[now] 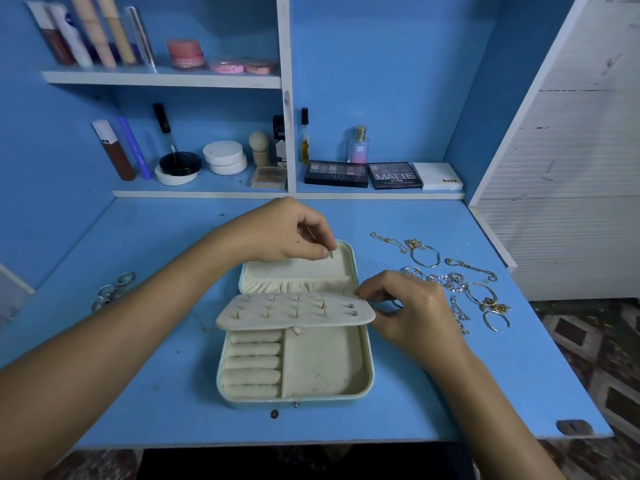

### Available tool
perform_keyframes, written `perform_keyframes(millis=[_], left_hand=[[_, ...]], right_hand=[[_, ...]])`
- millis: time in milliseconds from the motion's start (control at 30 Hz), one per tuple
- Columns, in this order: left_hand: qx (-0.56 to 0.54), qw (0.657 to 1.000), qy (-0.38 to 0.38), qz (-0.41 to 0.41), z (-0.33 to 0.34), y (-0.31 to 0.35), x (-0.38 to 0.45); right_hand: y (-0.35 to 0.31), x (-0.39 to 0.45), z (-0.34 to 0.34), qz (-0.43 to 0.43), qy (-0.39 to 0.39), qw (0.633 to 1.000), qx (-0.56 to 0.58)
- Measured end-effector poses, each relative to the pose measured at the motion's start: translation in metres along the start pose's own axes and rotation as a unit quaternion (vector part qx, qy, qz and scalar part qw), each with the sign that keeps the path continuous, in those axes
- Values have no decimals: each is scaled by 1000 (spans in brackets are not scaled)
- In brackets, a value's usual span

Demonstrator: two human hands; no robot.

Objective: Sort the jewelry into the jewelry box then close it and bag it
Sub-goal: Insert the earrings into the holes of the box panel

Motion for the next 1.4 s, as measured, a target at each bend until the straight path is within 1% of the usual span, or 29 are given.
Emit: perform_keyframes(millis=[333,733,1400], left_hand=[[5,996,-82,18,11,12,-2],[16,991,-133,3,16,15,0],[28,986,-163,13,19,17,6]], right_hand=[[-2,0,0,10,2,1000,5],[0,-1,0,12,0,1000,-5],[-3,0,-1,14,-2,1000,-3]])
Point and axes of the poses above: each hand's wrist, its own x-axis towards the middle knuckle, its own z-axis out of the palm, y = z × x, the point moved 1 cm from there along x, towards the middle knuckle, and after that the axes turned 2 degrees about z, right-handed, at the moved point
